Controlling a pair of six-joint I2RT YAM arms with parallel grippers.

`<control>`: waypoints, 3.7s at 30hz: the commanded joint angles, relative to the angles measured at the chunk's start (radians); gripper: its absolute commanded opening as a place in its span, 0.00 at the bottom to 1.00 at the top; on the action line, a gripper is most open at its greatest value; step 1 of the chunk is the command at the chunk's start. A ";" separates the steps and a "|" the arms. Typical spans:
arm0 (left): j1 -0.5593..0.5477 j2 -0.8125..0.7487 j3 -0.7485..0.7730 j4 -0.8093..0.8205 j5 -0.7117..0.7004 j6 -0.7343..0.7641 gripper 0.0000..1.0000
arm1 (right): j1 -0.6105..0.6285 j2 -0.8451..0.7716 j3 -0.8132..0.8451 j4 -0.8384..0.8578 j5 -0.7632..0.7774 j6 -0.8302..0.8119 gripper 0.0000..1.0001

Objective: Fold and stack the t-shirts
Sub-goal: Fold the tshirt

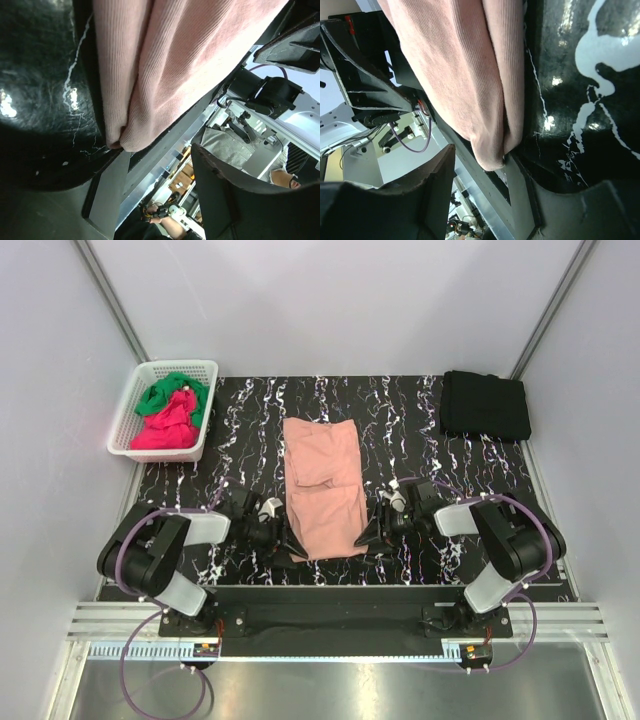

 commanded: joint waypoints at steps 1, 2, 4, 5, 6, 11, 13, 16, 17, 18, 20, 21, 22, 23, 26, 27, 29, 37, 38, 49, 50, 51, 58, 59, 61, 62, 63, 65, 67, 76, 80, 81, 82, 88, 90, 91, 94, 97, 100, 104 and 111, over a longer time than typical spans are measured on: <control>0.002 0.042 -0.014 0.020 -0.144 0.047 0.59 | -0.001 0.024 -0.005 0.023 0.072 -0.025 0.52; 0.002 0.044 -0.014 0.020 -0.147 0.049 0.59 | -0.001 0.029 -0.001 0.019 0.072 -0.026 0.52; 0.002 0.033 -0.016 0.001 -0.145 0.058 0.59 | -0.001 0.029 0.009 -0.003 0.077 -0.040 0.52; 0.000 0.020 -0.025 -0.015 -0.145 0.061 0.59 | -0.001 0.026 0.006 -0.009 0.081 -0.045 0.52; 0.002 0.001 -0.031 -0.028 -0.148 0.063 0.59 | -0.001 0.021 0.004 -0.012 0.083 -0.043 0.52; 0.002 -0.080 -0.018 -0.216 -0.197 0.087 0.59 | -0.001 0.018 0.009 -0.049 0.092 -0.071 0.51; 0.000 -0.121 0.030 -0.303 -0.235 0.083 0.59 | -0.001 0.003 0.015 -0.076 0.103 -0.074 0.51; 0.002 -0.249 0.096 -0.468 -0.333 0.070 0.61 | -0.001 -0.037 0.024 -0.110 0.129 -0.069 0.51; 0.002 -0.269 0.108 -0.484 -0.350 0.067 0.62 | -0.001 -0.048 0.033 -0.124 0.138 -0.069 0.51; 0.002 -0.286 0.121 -0.487 -0.361 0.061 0.62 | -0.001 -0.062 0.036 -0.139 0.147 -0.069 0.51; 0.002 -0.266 0.141 -0.480 -0.372 0.061 0.63 | -0.001 -0.066 0.053 -0.147 0.151 -0.077 0.51; 0.002 -0.223 0.147 -0.477 -0.369 0.072 0.62 | -0.001 -0.060 0.059 -0.187 0.151 -0.086 0.51; 0.002 -0.196 0.153 -0.457 -0.357 0.078 0.62 | -0.001 -0.057 0.068 -0.198 0.151 -0.092 0.51; 0.002 -0.174 0.154 -0.449 -0.354 0.083 0.61 | -0.001 -0.050 0.079 -0.207 0.148 -0.098 0.50; 0.002 -0.102 0.159 -0.415 -0.368 0.099 0.61 | -0.001 -0.051 0.088 -0.224 0.149 -0.103 0.50; 0.000 -0.082 0.161 -0.406 -0.364 0.103 0.61 | -0.001 -0.051 0.090 -0.231 0.152 -0.103 0.50; 0.002 -0.034 0.161 -0.380 -0.360 0.100 0.61 | -0.001 -0.054 0.096 -0.239 0.154 -0.103 0.50; 0.000 0.082 0.139 -0.242 -0.306 0.061 0.59 | -0.001 -0.046 0.108 -0.264 0.147 -0.105 0.50; 0.000 0.090 0.135 -0.227 -0.300 0.058 0.59 | -0.003 -0.046 0.111 -0.264 0.147 -0.102 0.50; -0.091 0.134 0.058 -0.072 -0.275 -0.025 0.59 | -0.001 -0.030 0.121 -0.264 0.146 -0.095 0.50; -0.099 0.136 0.055 -0.064 -0.277 -0.029 0.59 | -0.001 -0.023 0.122 -0.264 0.147 -0.097 0.50; -0.107 0.141 0.053 -0.056 -0.280 -0.037 0.59 | -0.001 -0.017 0.121 -0.264 0.151 -0.100 0.50; -0.125 0.130 0.042 -0.038 -0.294 -0.049 0.57 | -0.003 0.032 0.122 -0.238 0.147 -0.115 0.49; -0.125 0.122 0.044 -0.055 -0.295 -0.046 0.57 | -0.001 0.036 0.122 -0.241 0.147 -0.114 0.49; -0.125 0.105 0.036 -0.082 -0.314 -0.035 0.58 | 0.000 0.032 0.114 -0.239 0.149 -0.115 0.49; -0.125 0.078 0.027 -0.085 -0.320 -0.040 0.58 | -0.003 0.024 0.113 -0.239 0.155 -0.117 0.49; -0.125 0.064 0.009 -0.096 -0.334 -0.051 0.58 | -0.001 0.021 0.113 -0.239 0.160 -0.115 0.49; -0.125 0.027 -0.014 -0.095 -0.355 -0.078 0.58 | -0.001 0.018 0.114 -0.236 0.155 -0.109 0.49; -0.125 -0.020 -0.034 -0.093 -0.406 -0.092 0.59 | -0.001 0.017 0.122 -0.236 0.152 -0.106 0.49; -0.125 -0.042 -0.033 -0.093 -0.495 -0.152 0.58 | -0.001 0.001 0.143 -0.254 0.135 -0.103 0.48; -0.130 -0.112 -0.013 -0.235 -0.510 -0.166 0.57 | -0.001 -0.014 0.156 -0.274 0.140 -0.106 0.48; -0.131 -0.151 -0.020 -0.280 -0.530 -0.175 0.57 | -0.001 -0.017 0.162 -0.277 0.140 -0.106 0.48; -0.131 -0.189 -0.030 -0.301 -0.538 -0.184 0.57 | -0.001 -0.020 0.165 -0.282 0.140 -0.109 0.48; -0.131 -0.338 -0.063 -0.357 -0.568 -0.213 0.61 | -0.001 -0.010 0.188 -0.288 0.131 -0.111 0.48; -0.130 -0.262 -0.057 -0.328 -0.549 -0.198 0.60 | -0.001 -0.003 0.194 -0.291 0.128 -0.112 0.48; -0.130 -0.237 -0.056 -0.310 -0.536 -0.192 0.60 | -0.001 0.000 0.199 -0.294 0.123 -0.115 0.48; -0.130 -0.157 -0.054 -0.257 -0.542 -0.170 0.60 | -0.001 -0.006 0.200 -0.305 0.126 -0.118 0.48; -0.131 -0.084 -0.059 -0.176 -0.541 -0.166 0.60 | -0.001 -0.019 0.196 -0.319 0.128 -0.124 0.48; -0.130 -0.013 -0.050 -0.121 -0.545 -0.166 0.59 | -0.001 -0.029 0.191 -0.336 0.132 -0.134 0.48; -0.131 0.009 -0.045 -0.078 -0.559 -0.175 0.59 | -0.001 -0.034 0.179 -0.353 0.143 -0.138 0.48; -0.130 -0.014 -0.043 -0.041 -0.593 -0.177 0.53 | -0.001 0.003 0.162 -0.330 0.152 -0.148 0.48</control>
